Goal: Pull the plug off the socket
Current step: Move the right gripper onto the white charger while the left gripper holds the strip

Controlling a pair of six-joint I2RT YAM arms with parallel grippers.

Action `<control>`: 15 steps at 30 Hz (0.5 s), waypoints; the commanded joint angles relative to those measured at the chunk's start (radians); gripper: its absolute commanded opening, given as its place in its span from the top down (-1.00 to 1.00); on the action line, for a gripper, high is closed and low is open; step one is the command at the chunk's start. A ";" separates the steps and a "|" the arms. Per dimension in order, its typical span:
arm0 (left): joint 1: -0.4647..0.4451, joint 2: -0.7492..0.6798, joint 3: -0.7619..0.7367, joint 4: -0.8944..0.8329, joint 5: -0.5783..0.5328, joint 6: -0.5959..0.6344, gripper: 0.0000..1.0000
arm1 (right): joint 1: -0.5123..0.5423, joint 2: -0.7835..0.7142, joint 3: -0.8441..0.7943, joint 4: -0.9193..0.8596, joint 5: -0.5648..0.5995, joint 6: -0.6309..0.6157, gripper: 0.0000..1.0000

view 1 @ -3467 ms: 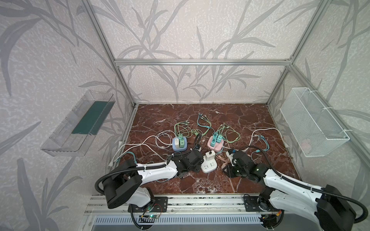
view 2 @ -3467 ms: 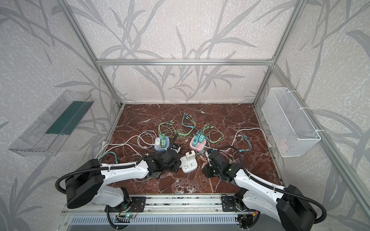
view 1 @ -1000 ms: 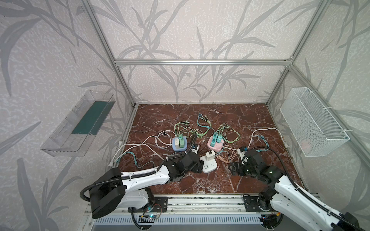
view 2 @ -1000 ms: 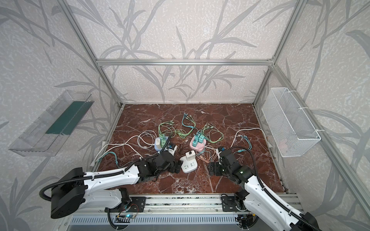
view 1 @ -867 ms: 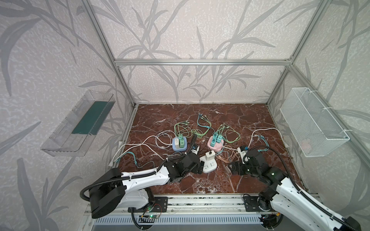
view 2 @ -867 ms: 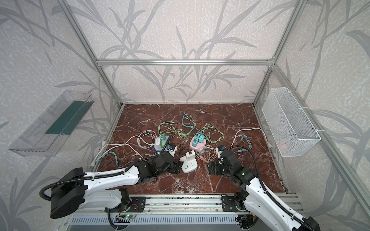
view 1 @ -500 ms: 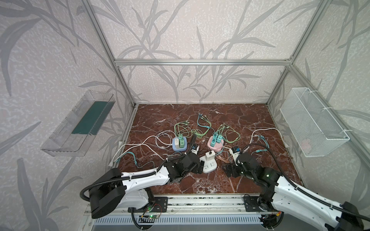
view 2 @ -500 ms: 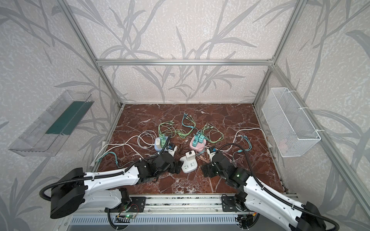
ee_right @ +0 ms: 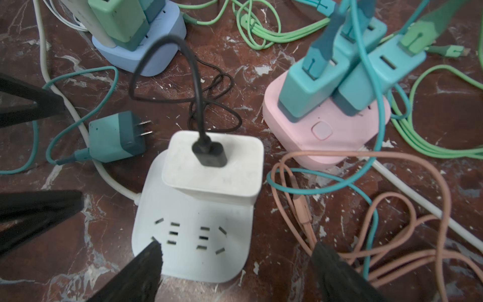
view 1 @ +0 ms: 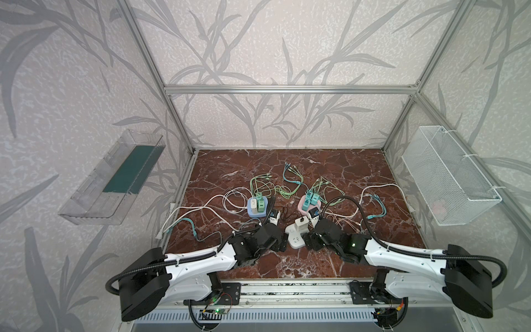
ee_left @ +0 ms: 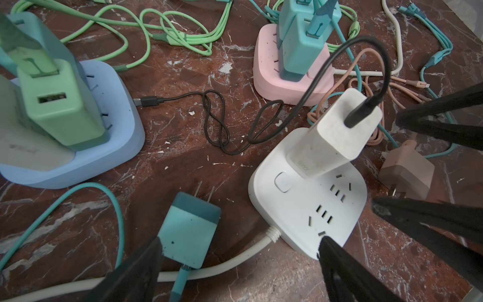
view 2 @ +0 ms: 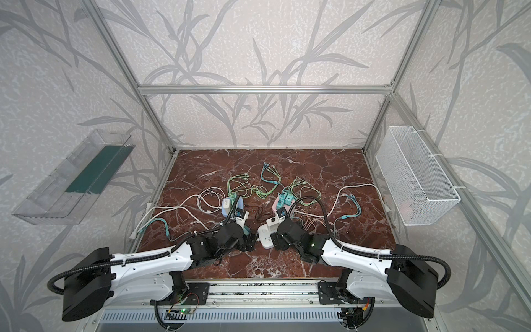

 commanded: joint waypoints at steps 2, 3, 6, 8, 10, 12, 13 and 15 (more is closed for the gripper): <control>-0.007 -0.035 -0.021 -0.010 -0.035 -0.020 -0.87 | 0.008 0.072 0.055 0.092 0.026 -0.013 -0.74; -0.007 -0.037 -0.022 -0.011 -0.034 -0.020 -0.87 | 0.008 0.085 0.061 0.095 0.032 -0.008 -0.73; -0.008 -0.035 -0.026 -0.005 -0.025 -0.020 -0.87 | 0.008 0.124 0.071 0.117 0.055 0.000 -0.72; -0.009 -0.028 -0.024 -0.005 -0.022 -0.020 -0.87 | 0.006 0.146 0.081 0.119 0.056 0.000 -0.68; -0.014 -0.025 -0.021 -0.004 -0.017 -0.016 -0.87 | 0.008 0.167 0.092 0.120 0.057 -0.002 -0.60; -0.016 -0.021 -0.019 -0.001 -0.010 -0.014 -0.87 | 0.001 0.184 0.100 0.123 0.050 -0.002 -0.50; -0.019 -0.019 -0.020 0.002 -0.007 -0.013 -0.86 | -0.003 0.189 0.100 0.129 0.039 -0.004 -0.48; -0.025 -0.014 -0.021 0.009 0.002 -0.014 -0.85 | -0.013 0.198 0.100 0.138 0.025 -0.005 -0.45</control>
